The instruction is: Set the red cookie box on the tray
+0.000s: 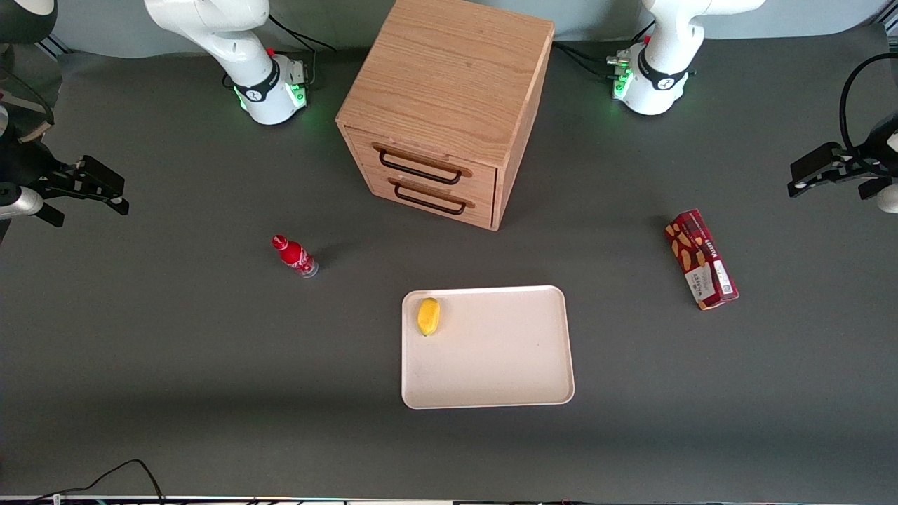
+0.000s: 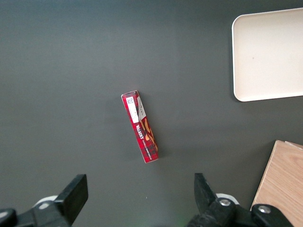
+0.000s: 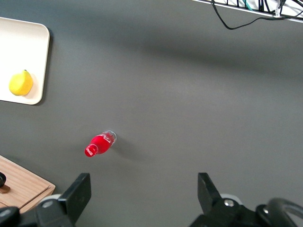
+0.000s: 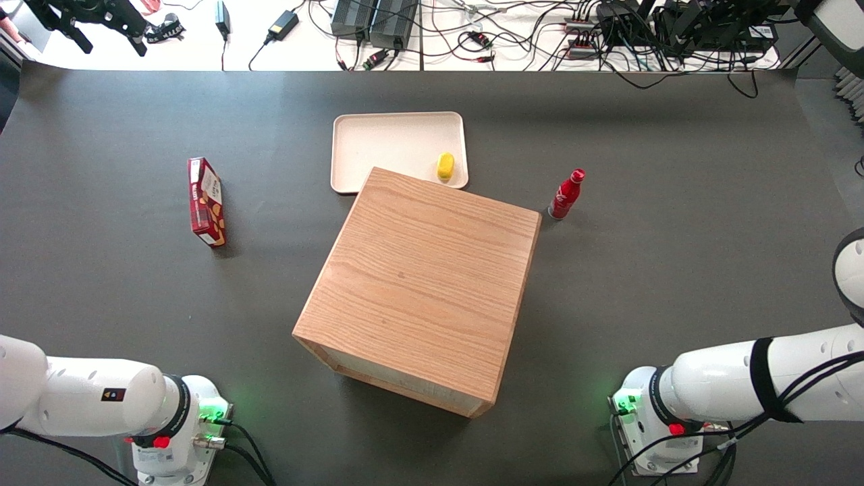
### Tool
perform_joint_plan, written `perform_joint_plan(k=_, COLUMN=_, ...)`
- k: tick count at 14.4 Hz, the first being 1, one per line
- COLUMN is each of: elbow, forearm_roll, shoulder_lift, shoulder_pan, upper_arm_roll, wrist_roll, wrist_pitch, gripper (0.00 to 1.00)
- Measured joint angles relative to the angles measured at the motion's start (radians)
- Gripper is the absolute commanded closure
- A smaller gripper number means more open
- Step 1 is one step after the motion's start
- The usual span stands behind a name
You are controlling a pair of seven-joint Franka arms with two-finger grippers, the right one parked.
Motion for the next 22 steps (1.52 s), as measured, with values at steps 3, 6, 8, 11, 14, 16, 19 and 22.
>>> perform_joint_plan(k=3, elbow=0.021, forearm_roll=0.000, shoulder_lift=0.006, shoulder_pan=-0.002, upper_arm_roll=0.000, wrist_roll=0.000, wrist_pitch=0.000, gripper=0.00)
perform_joint_plan(k=6, elbow=0.043, forearm_roll=0.001, shoulder_lift=0.010, shoulder_pan=-0.002, upper_arm_roll=0.003, wrist_roll=0.000, wrist_pitch=-0.006, gripper=0.00)
perform_joint_plan(k=8, elbow=0.058, forearm_roll=0.006, shoulder_lift=0.015, shoulder_pan=-0.002, upper_arm_roll=0.005, wrist_roll=0.000, wrist_pitch=-0.011, gripper=0.00)
perform_joint_plan(k=11, elbow=0.071, forearm_roll=0.011, shoulder_lift=0.022, shoulder_pan=-0.001, upper_arm_roll=0.011, wrist_roll=0.000, wrist_pitch=-0.023, gripper=0.00)
perform_joint_plan(k=14, elbow=0.074, forearm_roll=0.012, shoulder_lift=0.026, shoulder_pan=-0.001, upper_arm_roll=0.027, wrist_roll=-0.005, wrist_pitch=-0.045, gripper=0.00)
perform_joint_plan(k=16, elbow=0.074, forearm_roll=0.011, shoulder_lift=0.037, shoulder_pan=-0.001, upper_arm_roll=0.034, wrist_roll=-0.007, wrist_pitch=-0.048, gripper=0.00)
perform_joint_plan(k=19, elbow=0.074, forearm_roll=0.011, shoulder_lift=0.064, shoulder_pan=-0.001, upper_arm_roll=0.037, wrist_roll=-0.009, wrist_pitch=-0.051, gripper=0.00)
perform_joint_plan(k=22, elbow=0.070, forearm_roll=0.011, shoulder_lift=0.094, shoulder_pan=0.003, upper_arm_roll=0.041, wrist_roll=-0.009, wrist_pitch=-0.049, gripper=0.00)
